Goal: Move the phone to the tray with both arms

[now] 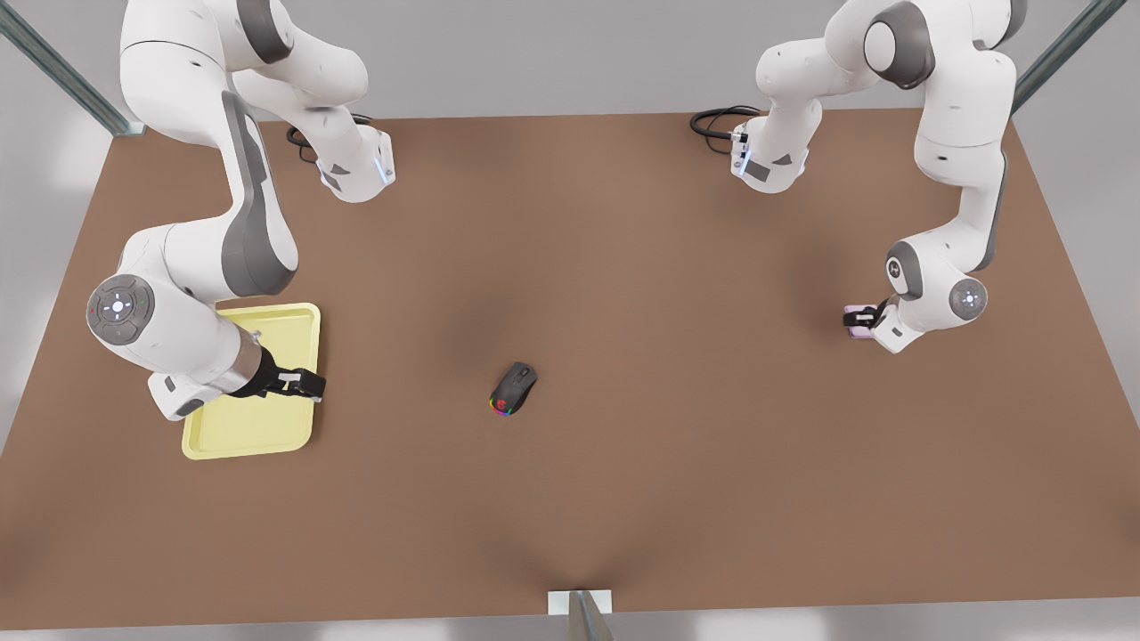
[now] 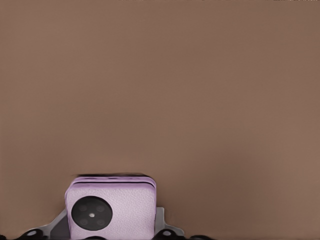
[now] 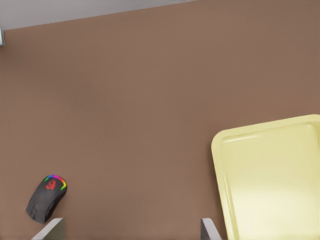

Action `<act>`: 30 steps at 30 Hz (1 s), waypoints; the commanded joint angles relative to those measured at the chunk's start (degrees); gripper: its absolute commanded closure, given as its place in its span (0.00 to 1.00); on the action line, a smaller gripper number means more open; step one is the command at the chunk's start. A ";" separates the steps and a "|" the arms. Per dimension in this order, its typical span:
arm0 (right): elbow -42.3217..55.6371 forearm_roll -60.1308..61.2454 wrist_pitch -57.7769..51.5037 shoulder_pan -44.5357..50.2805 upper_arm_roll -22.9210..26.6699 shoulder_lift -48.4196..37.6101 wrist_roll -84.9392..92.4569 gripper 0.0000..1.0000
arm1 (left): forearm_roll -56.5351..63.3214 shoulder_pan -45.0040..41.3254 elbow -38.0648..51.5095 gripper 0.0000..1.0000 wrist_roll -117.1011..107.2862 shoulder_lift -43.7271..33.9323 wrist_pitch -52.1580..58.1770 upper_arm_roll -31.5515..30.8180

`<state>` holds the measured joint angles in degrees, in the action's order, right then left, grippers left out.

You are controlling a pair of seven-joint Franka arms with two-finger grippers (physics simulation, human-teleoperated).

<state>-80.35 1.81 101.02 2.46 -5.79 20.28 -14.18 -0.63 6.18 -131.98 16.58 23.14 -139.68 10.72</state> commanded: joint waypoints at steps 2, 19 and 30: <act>0.10 0.04 0.05 0.00 -0.01 -0.07 -0.58 0.00 | -0.16 -0.03 0.06 0.28 -1.56 0.16 -0.50 0.00; 0.02 -0.14 0.05 -0.35 -0.01 0.11 0.03 0.00 | -0.25 -0.12 0.50 0.23 -2.96 -0.45 -0.24 -0.09; 0.02 -0.14 0.05 -0.26 -0.01 0.11 0.03 0.00 | -0.33 -35.52 37.56 0.23 -67.63 11.48 30.60 -13.18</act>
<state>-80.33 1.66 101.09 2.16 -5.79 20.48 -14.29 -0.77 -25.18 -101.25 0.47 31.42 -126.85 -1.28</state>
